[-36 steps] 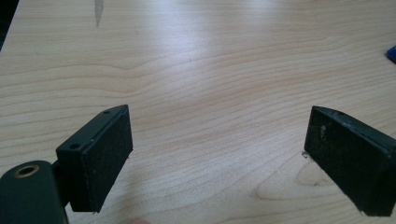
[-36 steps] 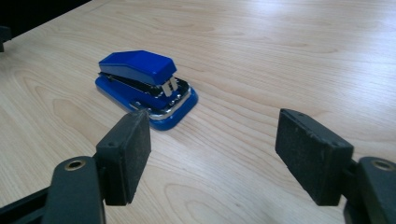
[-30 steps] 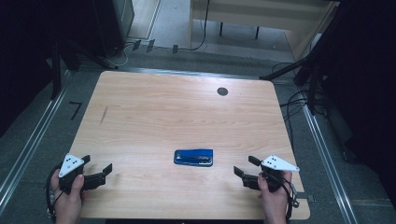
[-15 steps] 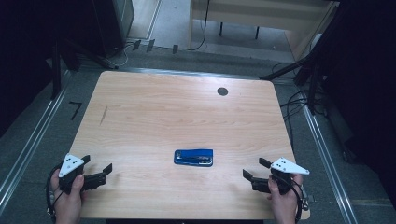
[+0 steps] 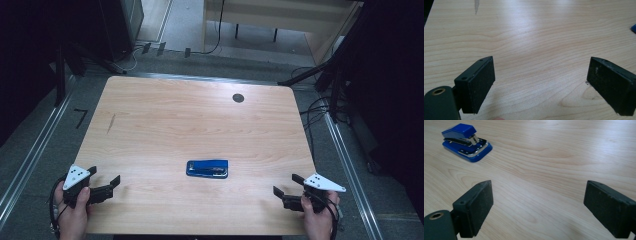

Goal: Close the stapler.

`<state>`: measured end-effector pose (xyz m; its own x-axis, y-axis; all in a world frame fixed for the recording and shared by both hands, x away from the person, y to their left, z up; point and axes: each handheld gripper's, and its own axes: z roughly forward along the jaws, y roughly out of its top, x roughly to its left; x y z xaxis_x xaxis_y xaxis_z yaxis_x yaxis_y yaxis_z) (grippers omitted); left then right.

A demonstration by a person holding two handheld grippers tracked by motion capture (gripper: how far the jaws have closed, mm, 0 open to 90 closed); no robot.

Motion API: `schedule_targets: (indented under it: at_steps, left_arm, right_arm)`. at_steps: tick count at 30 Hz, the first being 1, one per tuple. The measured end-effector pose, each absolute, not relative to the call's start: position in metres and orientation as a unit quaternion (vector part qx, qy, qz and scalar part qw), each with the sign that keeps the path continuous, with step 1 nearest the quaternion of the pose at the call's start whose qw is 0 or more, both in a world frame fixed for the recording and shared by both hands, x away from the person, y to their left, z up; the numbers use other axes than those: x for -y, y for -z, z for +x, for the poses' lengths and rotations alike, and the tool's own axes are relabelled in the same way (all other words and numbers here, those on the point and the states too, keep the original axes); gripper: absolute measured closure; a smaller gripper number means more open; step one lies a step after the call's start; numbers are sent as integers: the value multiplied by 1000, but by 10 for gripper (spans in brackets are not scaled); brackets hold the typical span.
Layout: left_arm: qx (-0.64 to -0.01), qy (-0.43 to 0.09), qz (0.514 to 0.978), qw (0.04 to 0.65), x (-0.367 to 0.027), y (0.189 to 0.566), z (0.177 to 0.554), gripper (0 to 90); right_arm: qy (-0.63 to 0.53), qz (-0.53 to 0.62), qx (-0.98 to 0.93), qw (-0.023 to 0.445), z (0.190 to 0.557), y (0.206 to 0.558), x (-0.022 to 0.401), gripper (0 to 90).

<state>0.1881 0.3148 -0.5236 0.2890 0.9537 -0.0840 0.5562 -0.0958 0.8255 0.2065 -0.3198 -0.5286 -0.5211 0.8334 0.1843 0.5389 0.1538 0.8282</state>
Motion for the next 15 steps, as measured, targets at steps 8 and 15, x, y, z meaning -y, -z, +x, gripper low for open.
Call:
schedule_targets:
  at_steps: [8,15]
  left_arm:
    - [-541,-249,698,398,-315,524,188,85]
    - [-542,-250,698,396,-315,524,188,85]
  right_arm:
    - [-453,482,-732,162,201,533,348,31]
    - [-442,489,-735,161,193,540,367,17]
